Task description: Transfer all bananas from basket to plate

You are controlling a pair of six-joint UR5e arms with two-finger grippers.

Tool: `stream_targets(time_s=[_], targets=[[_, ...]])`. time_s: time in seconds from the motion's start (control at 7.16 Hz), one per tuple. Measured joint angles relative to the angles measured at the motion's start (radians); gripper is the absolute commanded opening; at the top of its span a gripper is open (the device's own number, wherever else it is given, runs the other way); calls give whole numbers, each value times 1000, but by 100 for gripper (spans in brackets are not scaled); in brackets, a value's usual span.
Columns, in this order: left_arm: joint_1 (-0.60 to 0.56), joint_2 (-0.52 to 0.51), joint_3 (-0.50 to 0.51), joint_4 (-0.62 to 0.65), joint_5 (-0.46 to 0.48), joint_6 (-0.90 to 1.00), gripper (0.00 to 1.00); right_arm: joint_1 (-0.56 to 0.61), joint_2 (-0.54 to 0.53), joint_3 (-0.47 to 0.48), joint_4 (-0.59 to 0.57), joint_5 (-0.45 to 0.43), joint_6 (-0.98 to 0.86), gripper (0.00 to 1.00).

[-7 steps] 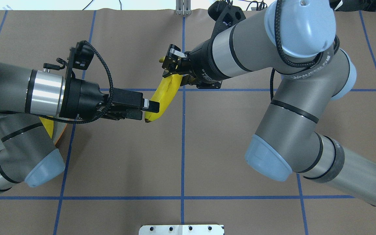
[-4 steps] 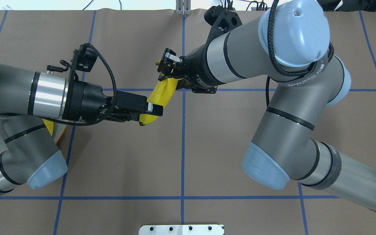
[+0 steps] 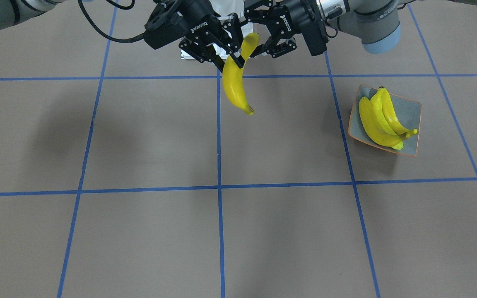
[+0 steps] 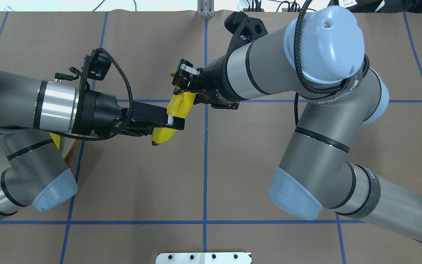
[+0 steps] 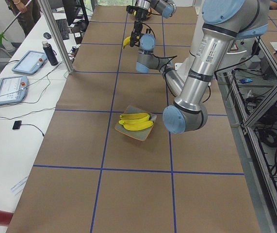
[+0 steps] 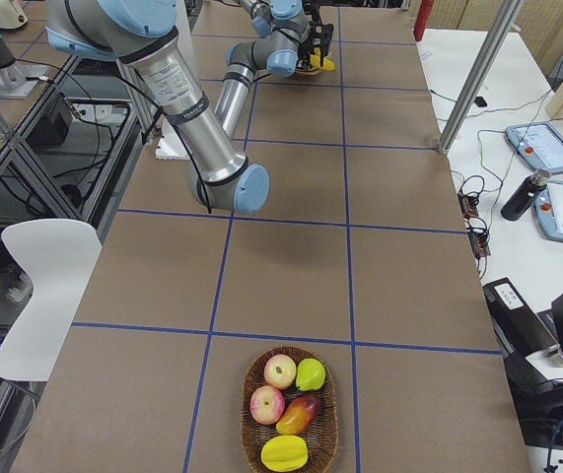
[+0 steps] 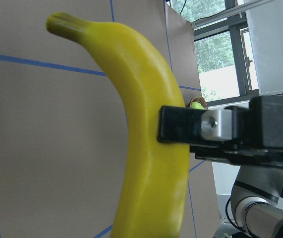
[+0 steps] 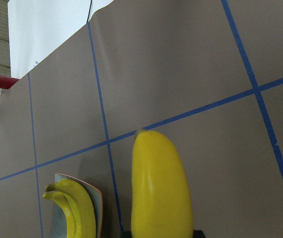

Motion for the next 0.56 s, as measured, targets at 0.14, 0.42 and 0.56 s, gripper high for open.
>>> stream_targets(time_s=[0.14, 0.42, 0.56], targets=[[0, -5, 3, 0, 0, 0, 71, -3, 3, 0, 0, 1, 0, 0], [0, -9, 6, 0, 8, 0, 0, -11, 6, 1, 0, 1, -2, 6], [0, -9, 7, 0, 25, -1, 0, -12, 9, 2, 0, 2, -6, 91]])
